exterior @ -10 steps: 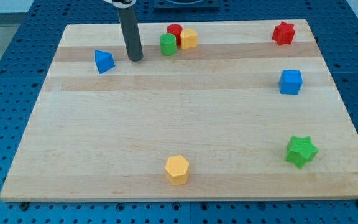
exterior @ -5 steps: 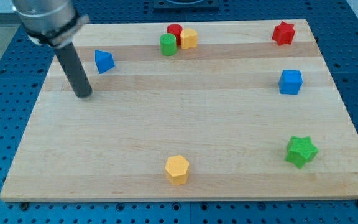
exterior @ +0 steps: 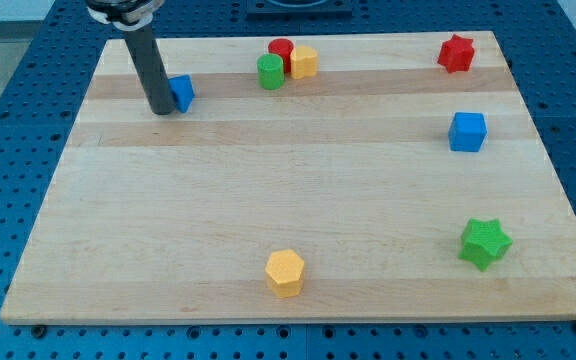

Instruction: Move the blue triangle towards the left of green circle

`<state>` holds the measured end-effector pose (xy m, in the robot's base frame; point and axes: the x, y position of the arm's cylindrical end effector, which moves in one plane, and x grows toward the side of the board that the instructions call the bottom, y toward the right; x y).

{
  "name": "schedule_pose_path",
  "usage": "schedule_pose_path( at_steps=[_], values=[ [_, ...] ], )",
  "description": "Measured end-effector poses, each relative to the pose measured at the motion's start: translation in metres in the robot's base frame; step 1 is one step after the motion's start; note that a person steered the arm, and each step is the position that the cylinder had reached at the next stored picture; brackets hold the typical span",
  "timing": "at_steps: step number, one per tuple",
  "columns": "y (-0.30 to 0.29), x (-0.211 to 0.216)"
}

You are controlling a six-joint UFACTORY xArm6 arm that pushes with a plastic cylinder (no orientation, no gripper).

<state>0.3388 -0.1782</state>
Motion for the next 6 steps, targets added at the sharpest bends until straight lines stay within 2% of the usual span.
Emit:
schedule_pose_path(
  at_steps=[2,4,5,6],
  values=[
    [0.026,-0.014],
    [-0.008,-0.017],
    [-0.008,-0.048],
    [-0.008,-0.048]
  ],
)
